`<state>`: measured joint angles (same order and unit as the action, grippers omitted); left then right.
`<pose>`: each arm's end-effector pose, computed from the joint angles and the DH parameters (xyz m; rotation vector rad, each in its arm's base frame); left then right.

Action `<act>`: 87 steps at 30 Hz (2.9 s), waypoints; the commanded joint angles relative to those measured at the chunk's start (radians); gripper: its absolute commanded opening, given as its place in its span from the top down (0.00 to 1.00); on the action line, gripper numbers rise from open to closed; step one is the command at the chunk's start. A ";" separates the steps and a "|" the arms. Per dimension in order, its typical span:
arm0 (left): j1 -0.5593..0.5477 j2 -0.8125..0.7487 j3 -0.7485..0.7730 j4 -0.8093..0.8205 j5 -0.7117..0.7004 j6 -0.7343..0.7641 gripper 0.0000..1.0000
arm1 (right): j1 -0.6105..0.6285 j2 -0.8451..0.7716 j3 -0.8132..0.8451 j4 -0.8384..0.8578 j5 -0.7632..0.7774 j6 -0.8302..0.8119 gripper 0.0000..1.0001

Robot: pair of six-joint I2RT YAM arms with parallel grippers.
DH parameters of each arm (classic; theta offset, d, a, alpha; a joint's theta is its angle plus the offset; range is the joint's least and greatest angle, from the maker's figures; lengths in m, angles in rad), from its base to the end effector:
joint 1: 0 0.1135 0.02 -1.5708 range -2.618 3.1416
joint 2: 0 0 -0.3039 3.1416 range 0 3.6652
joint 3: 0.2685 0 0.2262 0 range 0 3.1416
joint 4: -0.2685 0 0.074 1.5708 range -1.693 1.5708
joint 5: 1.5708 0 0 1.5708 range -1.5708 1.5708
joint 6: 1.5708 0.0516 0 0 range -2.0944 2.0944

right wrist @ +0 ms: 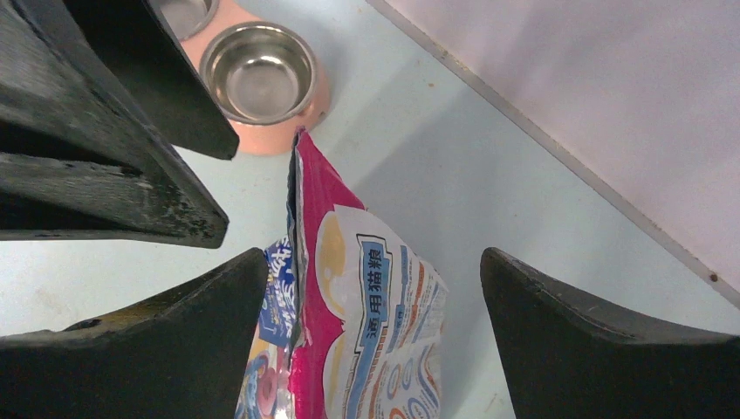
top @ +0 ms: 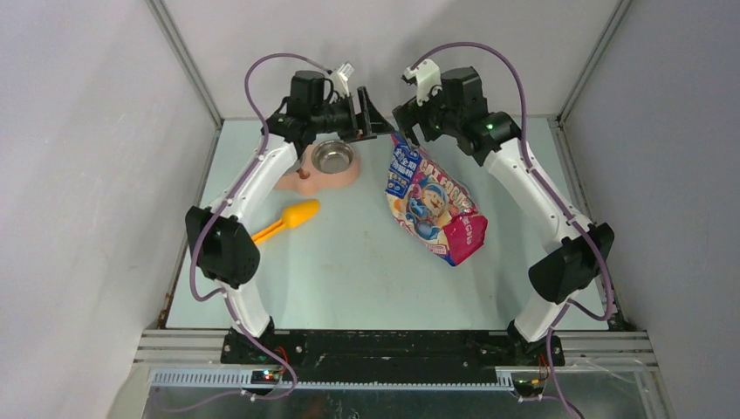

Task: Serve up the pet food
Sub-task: Open the pet food bag at the center of the board.

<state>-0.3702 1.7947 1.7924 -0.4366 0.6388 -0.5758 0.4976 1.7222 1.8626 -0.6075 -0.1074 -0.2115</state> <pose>0.3713 -0.1771 0.4203 0.2227 2.1276 -1.2222 0.3359 0.1888 0.4474 -0.7738 1.8953 0.2884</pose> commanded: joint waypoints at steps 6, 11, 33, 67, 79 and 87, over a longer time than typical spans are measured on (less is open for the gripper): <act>0.029 0.082 0.057 -0.024 0.003 0.021 0.27 | -0.028 0.022 0.054 0.057 0.013 0.073 0.05; 0.031 0.105 0.076 -0.024 0.015 0.016 0.28 | -0.019 0.053 0.064 0.037 0.008 0.065 0.06; 0.040 0.047 0.044 0.030 0.073 -0.034 0.25 | 0.004 0.024 0.023 0.022 -0.071 0.038 0.05; 0.053 -0.009 -0.035 0.153 0.150 -0.104 0.36 | -0.004 -0.007 -0.003 -0.004 -0.127 -0.001 0.06; 0.045 0.074 -0.042 0.150 0.132 -0.096 0.35 | -0.002 -0.011 -0.002 -0.004 -0.123 0.001 0.05; 0.051 0.098 0.034 0.108 0.137 -0.074 0.32 | -0.013 -0.035 0.010 -0.013 -0.154 0.004 0.05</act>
<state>-0.3241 1.8984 1.7481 -0.3222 0.7631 -0.6643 0.4896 1.7542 1.8603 -0.6254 -0.2291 -0.2031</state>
